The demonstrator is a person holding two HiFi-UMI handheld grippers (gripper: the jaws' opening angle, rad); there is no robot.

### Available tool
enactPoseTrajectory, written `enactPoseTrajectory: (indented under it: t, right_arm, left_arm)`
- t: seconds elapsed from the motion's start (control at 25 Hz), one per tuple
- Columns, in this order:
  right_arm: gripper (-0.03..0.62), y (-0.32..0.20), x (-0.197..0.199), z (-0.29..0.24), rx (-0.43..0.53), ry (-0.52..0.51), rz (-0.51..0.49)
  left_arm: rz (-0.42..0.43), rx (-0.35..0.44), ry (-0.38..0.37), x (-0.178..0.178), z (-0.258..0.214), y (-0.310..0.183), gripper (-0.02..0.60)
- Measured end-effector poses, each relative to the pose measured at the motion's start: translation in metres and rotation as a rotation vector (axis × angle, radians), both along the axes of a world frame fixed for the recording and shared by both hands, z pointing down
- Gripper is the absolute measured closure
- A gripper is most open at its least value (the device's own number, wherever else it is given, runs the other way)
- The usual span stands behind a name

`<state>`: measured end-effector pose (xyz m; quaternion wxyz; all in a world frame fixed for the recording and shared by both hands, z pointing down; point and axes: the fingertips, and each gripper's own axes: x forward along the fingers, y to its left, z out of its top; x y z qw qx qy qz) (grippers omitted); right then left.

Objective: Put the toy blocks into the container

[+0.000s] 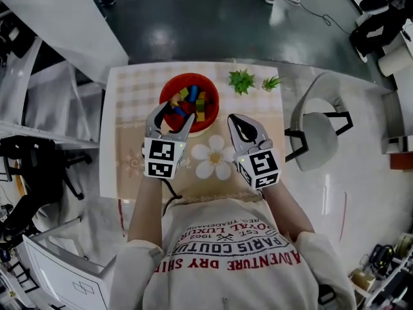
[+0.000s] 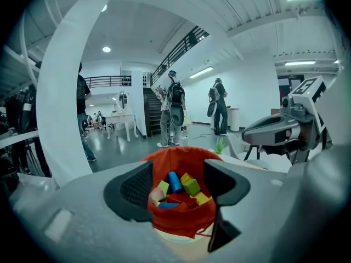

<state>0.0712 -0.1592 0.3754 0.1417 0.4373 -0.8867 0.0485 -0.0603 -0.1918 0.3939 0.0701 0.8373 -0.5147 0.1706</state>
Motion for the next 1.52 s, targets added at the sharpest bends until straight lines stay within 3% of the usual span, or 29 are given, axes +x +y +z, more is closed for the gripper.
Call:
enactPoseTrajectory:
  t: [0.08,0.2,0.56,0.88,1.52]
  right_arm:
    - [0.592,0.002,-0.002,-0.004,0.012,-0.003,-0.001]
    - [0.592,0.006,-0.007,-0.013,0.034,-0.013,-0.006]
    - [0.592,0.025,-0.029,-0.032,0.085,-0.055,-0.036]
    - [0.592,0.035,-0.044,-0.045,0.133,-0.067,-0.043]
    - [0.592,0.043,-0.056,-0.046,0.154,-0.050,0.005]
  left_arm:
    - [-0.001,0.037,0.024,-0.003,-0.014,0.004,0.288]
    - [-0.005,0.098,0.055,-0.010,-0.038,0.014,0.408]
    - [-0.024,0.167,0.086,-0.047,-0.068,0.049,0.571]
    - [0.002,0.158,0.101,-0.069,-0.063,0.067,0.574]
    - [0.080,0.160,0.115,-0.074,-0.067,0.079,0.574]
